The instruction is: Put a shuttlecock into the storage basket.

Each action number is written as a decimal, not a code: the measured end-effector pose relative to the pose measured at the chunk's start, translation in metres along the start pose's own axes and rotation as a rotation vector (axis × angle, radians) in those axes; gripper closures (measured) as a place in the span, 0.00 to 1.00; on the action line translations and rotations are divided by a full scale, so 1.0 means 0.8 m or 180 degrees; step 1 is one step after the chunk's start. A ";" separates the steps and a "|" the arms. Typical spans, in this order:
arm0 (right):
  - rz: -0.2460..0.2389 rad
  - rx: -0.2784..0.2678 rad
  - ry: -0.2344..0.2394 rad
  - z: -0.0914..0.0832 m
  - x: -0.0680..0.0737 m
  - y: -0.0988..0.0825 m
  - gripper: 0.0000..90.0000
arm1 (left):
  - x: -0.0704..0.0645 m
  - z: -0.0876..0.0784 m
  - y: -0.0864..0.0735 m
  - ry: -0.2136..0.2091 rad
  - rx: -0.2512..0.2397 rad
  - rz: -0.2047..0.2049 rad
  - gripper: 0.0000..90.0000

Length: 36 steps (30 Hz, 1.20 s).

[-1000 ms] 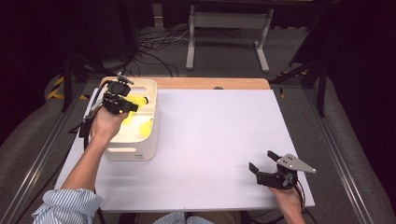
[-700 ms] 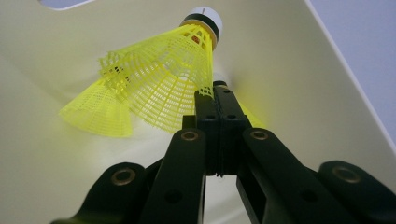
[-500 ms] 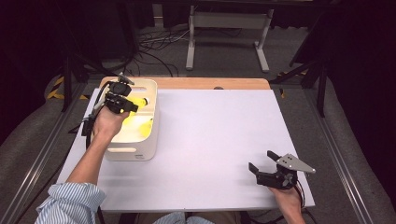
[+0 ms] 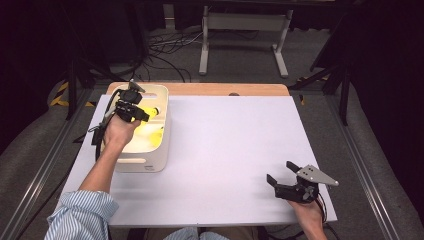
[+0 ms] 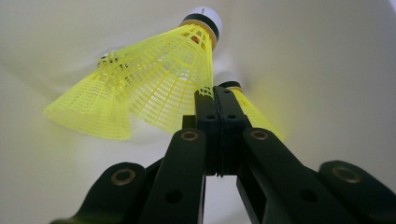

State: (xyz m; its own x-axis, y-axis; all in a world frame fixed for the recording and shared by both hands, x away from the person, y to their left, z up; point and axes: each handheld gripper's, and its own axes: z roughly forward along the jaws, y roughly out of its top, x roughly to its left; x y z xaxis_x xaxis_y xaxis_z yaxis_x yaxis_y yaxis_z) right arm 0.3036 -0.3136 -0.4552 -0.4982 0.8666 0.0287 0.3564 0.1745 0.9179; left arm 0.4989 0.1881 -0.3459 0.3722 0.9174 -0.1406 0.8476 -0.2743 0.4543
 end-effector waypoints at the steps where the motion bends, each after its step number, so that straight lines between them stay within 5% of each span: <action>1: 0.0005 -0.0003 -0.0001 0.000 0.000 0.000 0.11 | 0.000 0.001 0.000 0.0003 0.0016 -0.0007 1.00; 24: 0.0003 -0.0021 0.0018 0.000 0.000 0.001 0.11 | 0.011 0.022 0.006 -0.0035 0.0193 -0.0188 1.00; 36: 0.0007 -0.0012 0.0017 0.001 -0.001 0.000 0.11 | 0.010 0.025 0.006 0.0015 0.0216 -0.0128 0.93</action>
State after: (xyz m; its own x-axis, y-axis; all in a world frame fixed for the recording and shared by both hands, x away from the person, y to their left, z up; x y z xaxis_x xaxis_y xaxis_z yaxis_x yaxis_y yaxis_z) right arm 0.3045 -0.3139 -0.4552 -0.5017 0.8644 0.0328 0.3546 0.1709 0.9193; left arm 0.5141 0.1884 -0.3625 0.3357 0.9294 -0.1532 0.8856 -0.2559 0.3876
